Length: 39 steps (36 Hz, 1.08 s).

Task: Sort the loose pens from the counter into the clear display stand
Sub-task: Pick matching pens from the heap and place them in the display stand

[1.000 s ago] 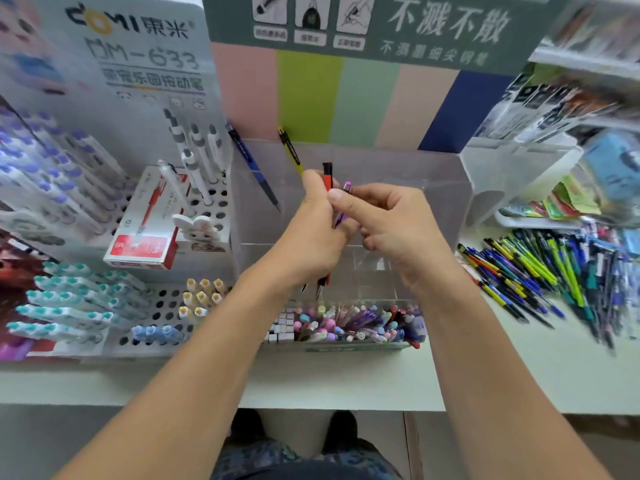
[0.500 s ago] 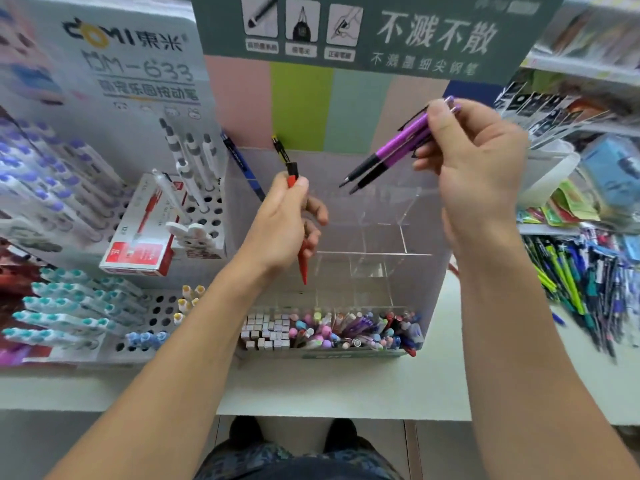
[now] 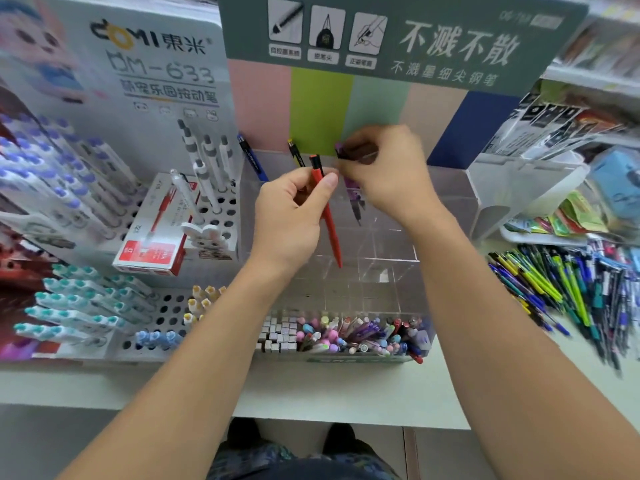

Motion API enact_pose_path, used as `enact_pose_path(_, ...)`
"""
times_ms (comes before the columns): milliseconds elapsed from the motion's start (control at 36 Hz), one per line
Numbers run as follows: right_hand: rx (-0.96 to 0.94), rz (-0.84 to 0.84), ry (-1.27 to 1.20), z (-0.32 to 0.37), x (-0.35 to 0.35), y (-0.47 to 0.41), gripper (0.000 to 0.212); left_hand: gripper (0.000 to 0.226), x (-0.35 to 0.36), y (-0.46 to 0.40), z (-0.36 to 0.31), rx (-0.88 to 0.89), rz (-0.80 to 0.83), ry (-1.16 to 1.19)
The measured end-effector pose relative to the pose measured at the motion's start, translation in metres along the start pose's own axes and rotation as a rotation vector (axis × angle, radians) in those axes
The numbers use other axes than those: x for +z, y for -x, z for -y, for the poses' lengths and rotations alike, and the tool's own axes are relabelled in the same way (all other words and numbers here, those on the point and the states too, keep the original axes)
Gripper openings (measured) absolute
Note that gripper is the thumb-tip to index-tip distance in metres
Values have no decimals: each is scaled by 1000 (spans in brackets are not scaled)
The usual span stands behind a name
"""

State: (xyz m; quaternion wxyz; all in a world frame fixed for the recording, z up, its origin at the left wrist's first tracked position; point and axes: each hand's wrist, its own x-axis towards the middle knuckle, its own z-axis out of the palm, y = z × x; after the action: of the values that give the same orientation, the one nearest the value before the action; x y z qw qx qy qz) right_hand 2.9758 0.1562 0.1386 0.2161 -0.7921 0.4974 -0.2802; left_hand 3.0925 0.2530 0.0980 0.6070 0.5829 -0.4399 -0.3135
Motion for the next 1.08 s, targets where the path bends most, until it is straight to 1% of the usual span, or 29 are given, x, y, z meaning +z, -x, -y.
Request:
enact_pose_path(56,22,-29,-50,-6,-8,9,33,11,3,-2,0,34,-37,22)
enact_pose_path(83,18,-70,-80,-9,-14,15,32,11,5,-3,-1,46,-59,41)
enact_pose_path(111,4,-100,-130,-10,-22,21,27,8,8,-5,-3,52,-77,70)
enact_pose_path(139,-14,-91,-194,-11,-29,29,19,4,10,-7,-4,53,-96,104)
enact_pose_path(167,-40,-33,-257,-10,-36,38,12,3,14,-10,-6,47,-108,142)
enact_pose_path(194,-67,52,-314,-8,-42,46,8,4,18,-12,-7,41,-114,182)
enact_pose_path(222,-89,118,-336,-7,-45,53,11,4,23,-15,-9,37,-106,222)
enact_pose_path(250,-116,142,-311,-6,-46,57,13,5,28,-17,-11,36,-90,250)
enact_pose_path(278,-151,114,-236,-8,-47,59,12,5,33,-20,-13,32,-63,271)
enact_pose_path(333,-199,-12,-77,-11,-46,57,5,9,42,-22,-16,15,4,319)
enact_pose_path(361,-199,-88,-28,-13,-47,54,4,11,45,-23,-17,17,31,342)
enact_pose_path(417,-182,-225,24,-16,-52,50,15,14,50,-23,-19,53,59,349)
enact_pose_path(444,-172,-248,42,-18,-55,48,21,14,52,-23,-19,73,63,339)
enact_pose_path(500,-158,-197,69,-21,-57,44,22,12,53,-23,-20,104,69,315)
enact_pose_path(556,-186,-146,130,-25,-55,39,14,10,54,-26,-19,127,96,294)
enact_pose_path(611,-237,-135,172,-27,-51,35,12,15,53,-29,-19,135,126,281)
enact_pose_path(667,-268,-174,171,-29,-48,33,14,20,50,-32,-20,143,160,267)
enact_pose_path(722,-258,-252,106,-32,-47,30,15,23,45,-33,-21,163,167,229)
enact_pose_path(778,-221,-298,39,-36,-47,28,16,19,38,-32,-19,190,127,150)
enact_pose_path(806,-202,-296,48,-39,-46,27,16,14,35,-31,-16,195,110,103)
enact_pose_path(833,-187,-272,82,-42,-46,26,17,10,33,-30,-13,188,104,64)
enact_pose_path(861,-174,-225,137,-45,-45,25,17,10,31,-28,-8,175,106,29)
enact_pose_path(917,-136,-90,289,-52,-44,22,17,14,30,-25,1,171,130,-33)
enact_pose_path(972,-70,23,431,-55,-44,18,17,13,31,-20,7,190,160,-76)
enact_pose_path(1028,-30,61,472,-55,-47,13,17,11,34,-16,7,227,156,-108)
enact_pose_path(1083,-24,96,486,-54,-49,9,19,10,40,-12,7,268,113,-104)
